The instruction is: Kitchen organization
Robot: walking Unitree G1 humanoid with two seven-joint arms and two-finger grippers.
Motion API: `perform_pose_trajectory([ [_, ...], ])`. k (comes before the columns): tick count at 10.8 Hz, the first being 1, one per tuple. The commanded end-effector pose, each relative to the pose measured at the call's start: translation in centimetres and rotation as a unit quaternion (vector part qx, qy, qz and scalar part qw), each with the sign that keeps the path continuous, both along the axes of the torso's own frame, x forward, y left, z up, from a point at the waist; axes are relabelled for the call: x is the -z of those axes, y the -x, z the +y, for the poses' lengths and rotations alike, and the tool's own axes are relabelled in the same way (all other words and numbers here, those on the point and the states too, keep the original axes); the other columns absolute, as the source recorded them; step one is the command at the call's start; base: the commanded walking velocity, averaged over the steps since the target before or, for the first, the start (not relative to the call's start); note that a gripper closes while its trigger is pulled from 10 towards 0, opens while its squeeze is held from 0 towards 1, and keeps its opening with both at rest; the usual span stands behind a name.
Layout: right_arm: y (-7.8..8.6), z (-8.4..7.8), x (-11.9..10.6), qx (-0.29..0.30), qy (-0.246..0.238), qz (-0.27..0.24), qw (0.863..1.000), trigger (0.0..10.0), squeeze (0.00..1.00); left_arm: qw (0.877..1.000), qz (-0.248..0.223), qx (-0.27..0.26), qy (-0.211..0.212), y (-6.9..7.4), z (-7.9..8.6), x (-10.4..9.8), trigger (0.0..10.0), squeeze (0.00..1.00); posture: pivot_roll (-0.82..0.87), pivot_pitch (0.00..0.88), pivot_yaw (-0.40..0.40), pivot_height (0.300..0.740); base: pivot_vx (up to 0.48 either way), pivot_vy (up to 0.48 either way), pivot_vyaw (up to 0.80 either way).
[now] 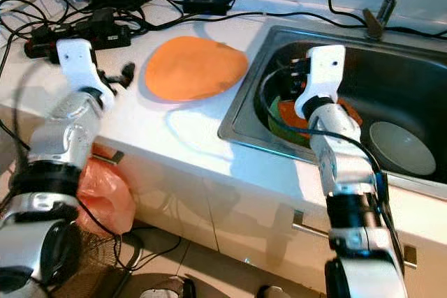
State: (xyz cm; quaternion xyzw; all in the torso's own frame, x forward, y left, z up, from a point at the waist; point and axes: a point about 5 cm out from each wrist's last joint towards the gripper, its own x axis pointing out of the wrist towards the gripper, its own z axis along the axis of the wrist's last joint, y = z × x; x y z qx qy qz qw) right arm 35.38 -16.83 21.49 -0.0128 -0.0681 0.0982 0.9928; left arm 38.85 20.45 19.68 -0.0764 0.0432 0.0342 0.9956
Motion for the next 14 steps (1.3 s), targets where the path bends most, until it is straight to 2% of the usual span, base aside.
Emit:
perform_pose_trajectory([
  [1, 0.5, 0.1, 0.0, -0.005, -0.002, 0.006, 1.0, 10.0, 0.0, 1.0, 0.005, 0.008, 0.028, -0.4, -0.3, -0.2, 10.0, 0.0, 0.04, 0.091, 0.085, 0.74, 0.0, 0.0, 0.0],
  [3, 1.6, -0.3, -0.2, -0.004, 0.003, 0.011, 1.0, 10.0, 0.0, 0.995, 0.021, 0.029, 0.095, -1.1, -1.7, 0.2, 10.0, 0.0, -0.01, 0.104, 0.09, 0.74, 0.0, 0.0, 0.0],
  [4, 2.0, -0.4, -0.4, -0.002, 0.007, 0.012, 1.0, 10.0, 0.0, 0.993, 0.028, 0.037, 0.107, -1.3, -2.2, 0.4, 10.0, 0.0, -0.01, 0.107, 0.089, 0.74, 0.0, 0.0, 0.0],
  [5, 2.6, -0.2, -0.6, -0.02, 0.009, 0.018, 1.0, 10.0, 0.0, 0.987, 0.042, 0.056, 0.143, -1.5, -3.2, 0.7, 10.0, 0.0, -0.03, 0.116, 0.087, 0.74, 0.0, 0.0, 0.0],
  [7, 4.9, 2.0, -1.0, -0.156, 0.021, 0.057, 0.986, 10.0, 0.0, 0.973, 0.064, 0.075, 0.209, -1.7, -4.4, 1.0, 10.0, 0.0, -0.04, 0.124, 0.085, 0.74, 0.0, 0.0, 0.0],
  [8, 5.7, 2.2, -0.5, -0.197, 0.041, 0.082, 0.976, 10.0, 0.0, 0.966, 0.074, 0.079, 0.233, -1.6, -4.6, 1.2, 10.0, 0.0, -0.05, 0.13, 0.084, 0.74, 0.0, 0.0, 0.0],
  [10, 6.7, 1.3, 0.1, -0.205, 0.063, 0.116, 0.97, 10.0, 0.0, 0.955, 0.086, 0.071, 0.273, -1.9, -4.8, 0.8, 10.0, 0.0, -0.05, 0.14, 0.079, 0.74, 0.0, 0.0, 0.0],
  [11, 6.7, 1.1, 0.1, -0.197, 0.065, 0.12, 0.971, 10.0, 0.0, 0.939, 0.096, 0.061, 0.323, -1.9, -4.5, 0.8, 10.0, 0.0, -0.05, 0.143, 0.077, 0.74, 0.0, 0.0, 0.0],
  [12, 6.7, 1.2, 0.0, -0.198, 0.068, 0.121, 0.97, 10.0, 0.0, 0.931, 0.1, 0.07, 0.343, -1.8, -4.9, 0.8, 10.0, 0.0, -0.05, 0.145, 0.077, 0.74, 0.0, 0.0, 0.0],
  [13, 6.7, 1.2, 0.0, -0.199, 0.067, 0.122, 0.97, 10.0, 0.0, 0.93, 0.101, 0.077, 0.344, -1.8, -5.0, 0.8, 1.6, 0.0, -0.05, 0.145, 0.077, 0.74, 0.0, 0.0, 0.0],
  [14, 6.8, 1.3, 0.0, -0.201, 0.066, 0.123, 0.97, 10.0, 0.0, 0.927, 0.102, 0.087, 0.35, -1.7, -5.4, 0.7, 0.0, 0.0, -0.05, 0.145, 0.077, 0.74, 0.0, 0.0, 0.0],
])
